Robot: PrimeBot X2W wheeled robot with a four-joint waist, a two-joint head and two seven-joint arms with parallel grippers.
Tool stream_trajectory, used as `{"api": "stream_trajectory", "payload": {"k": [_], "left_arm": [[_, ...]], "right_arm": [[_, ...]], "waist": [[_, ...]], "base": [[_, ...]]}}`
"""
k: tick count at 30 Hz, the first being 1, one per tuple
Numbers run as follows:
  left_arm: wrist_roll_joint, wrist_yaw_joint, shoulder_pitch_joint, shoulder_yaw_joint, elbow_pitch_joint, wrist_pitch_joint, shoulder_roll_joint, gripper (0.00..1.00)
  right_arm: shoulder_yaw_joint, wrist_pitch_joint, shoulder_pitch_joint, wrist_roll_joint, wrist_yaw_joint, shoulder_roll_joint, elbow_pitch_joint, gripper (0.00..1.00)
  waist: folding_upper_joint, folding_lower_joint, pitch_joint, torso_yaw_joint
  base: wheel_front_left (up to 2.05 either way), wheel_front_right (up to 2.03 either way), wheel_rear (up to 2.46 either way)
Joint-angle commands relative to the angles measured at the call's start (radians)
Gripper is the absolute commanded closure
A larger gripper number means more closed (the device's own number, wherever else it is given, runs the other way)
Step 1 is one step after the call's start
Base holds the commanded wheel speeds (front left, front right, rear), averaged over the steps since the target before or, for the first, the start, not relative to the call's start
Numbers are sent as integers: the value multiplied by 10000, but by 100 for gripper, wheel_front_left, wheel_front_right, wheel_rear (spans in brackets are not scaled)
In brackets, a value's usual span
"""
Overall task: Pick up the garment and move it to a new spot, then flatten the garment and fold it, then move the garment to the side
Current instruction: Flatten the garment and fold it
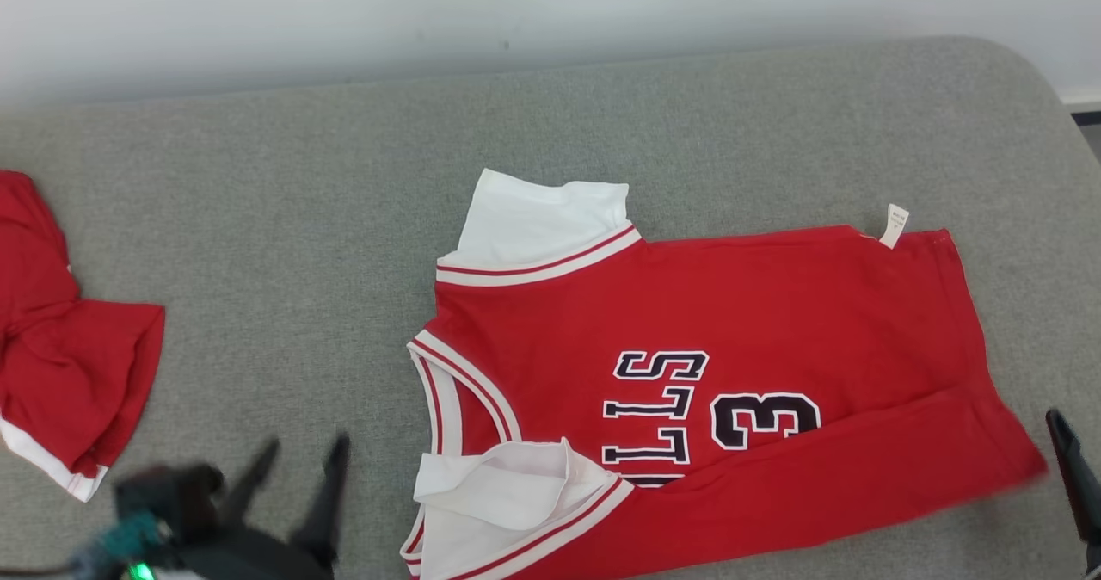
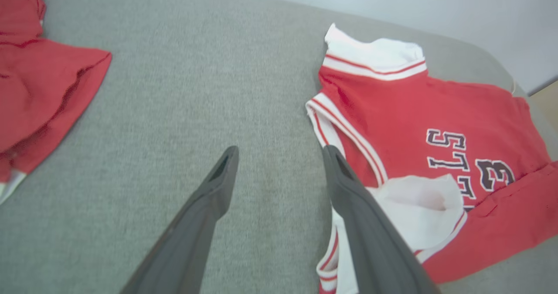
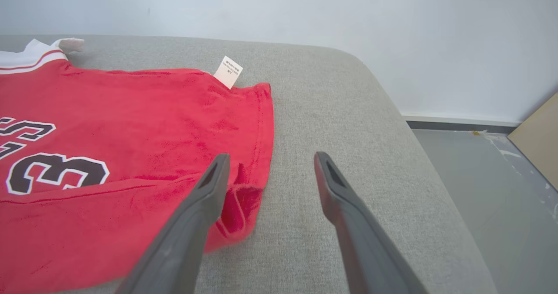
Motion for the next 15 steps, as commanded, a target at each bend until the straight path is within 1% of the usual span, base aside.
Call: {"api": "stream_trajectory", "payload": {"k": [1, 3, 5, 6, 9, 11, 13, 15], "left_arm": [[89, -4, -295, 141, -102, 2, 60, 0], [55, -111, -884, 430, -288, 259, 337, 0], [-173, -434, -1812, 648, -219, 719, 445, 0], [-428, -722, -2320, 714, -17, 1055, 448, 0], [-1137, -1545, -4087, 792, 879, 2224, 226, 0], [-1488, -1970, -5338, 689, 1633, 3135, 10, 0], [-1814, -2248, -6518, 516, 2480, 4090, -241, 0], [-1664, -2583, -7627, 174, 3285, 4837, -377, 0]], "right_arm": [[-92, -87, 16, -155, -21, 110, -129, 0], [-417, -126, -180, -584, -21, 333, -505, 0], [-600, -126, -378, -970, -21, 536, -815, 0], [-613, -73, -495, -1113, -21, 632, -935, 0], [-542, 121, -958, -1455, -21, 873, -1274, 0], [-419, 237, -1270, -1634, -21, 988, -1410, 0], [-312, 319, -1580, -1721, -21, 1056, -1493, 0], [-214, 333, -1877, -1798, -21, 1134, -1527, 0]], "waist": [[1, 1, 110, -61], [1, 1, 307, -117], [1, 1, 596, -148], [1, 1, 756, -165], [1, 1, 1320, -263], [1, 1, 1669, -365], [1, 1, 2007, -464], [1, 1, 2262, -566]], "base": [[0, 0, 0], [0, 0, 0], [0, 0, 0], [0, 0, 0], [0, 0, 0], [0, 0, 0], [0, 0, 0], [0, 0, 0]]}}
